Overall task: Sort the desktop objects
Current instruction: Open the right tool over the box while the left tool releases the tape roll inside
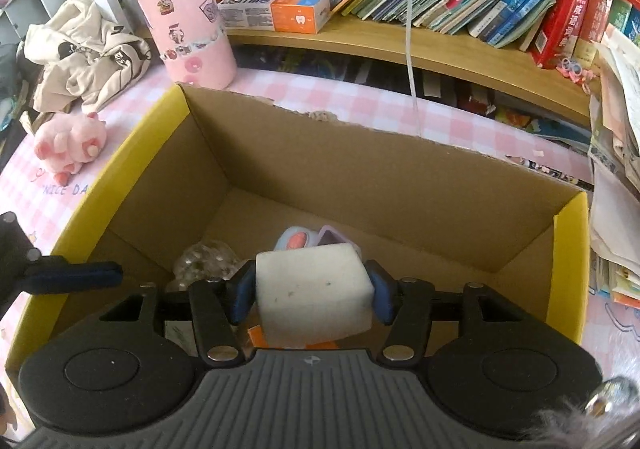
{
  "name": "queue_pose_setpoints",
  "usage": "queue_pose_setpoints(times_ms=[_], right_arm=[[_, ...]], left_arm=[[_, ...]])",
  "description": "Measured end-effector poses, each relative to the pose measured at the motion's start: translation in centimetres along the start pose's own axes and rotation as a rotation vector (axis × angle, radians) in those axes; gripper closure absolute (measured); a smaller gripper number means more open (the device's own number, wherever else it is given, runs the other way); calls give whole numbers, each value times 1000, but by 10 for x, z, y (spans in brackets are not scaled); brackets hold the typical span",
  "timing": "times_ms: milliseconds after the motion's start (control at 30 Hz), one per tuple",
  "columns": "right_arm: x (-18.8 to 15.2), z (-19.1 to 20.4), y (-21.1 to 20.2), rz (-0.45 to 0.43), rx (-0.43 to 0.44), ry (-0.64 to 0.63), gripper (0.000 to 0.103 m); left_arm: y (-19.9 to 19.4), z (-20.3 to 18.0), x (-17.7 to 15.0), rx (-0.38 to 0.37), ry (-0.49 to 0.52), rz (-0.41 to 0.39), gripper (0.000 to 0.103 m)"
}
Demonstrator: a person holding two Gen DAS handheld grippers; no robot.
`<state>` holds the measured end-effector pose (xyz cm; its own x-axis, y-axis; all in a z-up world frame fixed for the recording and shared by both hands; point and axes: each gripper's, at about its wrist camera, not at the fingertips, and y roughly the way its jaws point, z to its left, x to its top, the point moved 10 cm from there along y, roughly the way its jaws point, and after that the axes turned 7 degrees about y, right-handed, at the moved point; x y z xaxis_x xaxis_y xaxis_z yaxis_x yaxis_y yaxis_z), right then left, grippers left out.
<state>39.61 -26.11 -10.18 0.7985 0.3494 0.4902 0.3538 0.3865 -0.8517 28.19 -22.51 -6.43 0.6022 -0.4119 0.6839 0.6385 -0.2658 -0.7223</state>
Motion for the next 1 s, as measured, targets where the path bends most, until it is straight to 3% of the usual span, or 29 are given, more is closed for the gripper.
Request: queue_pose_setpoints(times_ms=[333,667,1000], right_arm=[[-2,1,-12,-29,17,35,18],[-18,-1,-44,-73,7,46,10],[-34,-2,-81,-159,-28,62,8]], left_arm=[[-19,7,4,29,-44,-33,5],[-47,4,-1,89,-29,-89,5],[-66,-2,-14,85,-85,-123,5]])
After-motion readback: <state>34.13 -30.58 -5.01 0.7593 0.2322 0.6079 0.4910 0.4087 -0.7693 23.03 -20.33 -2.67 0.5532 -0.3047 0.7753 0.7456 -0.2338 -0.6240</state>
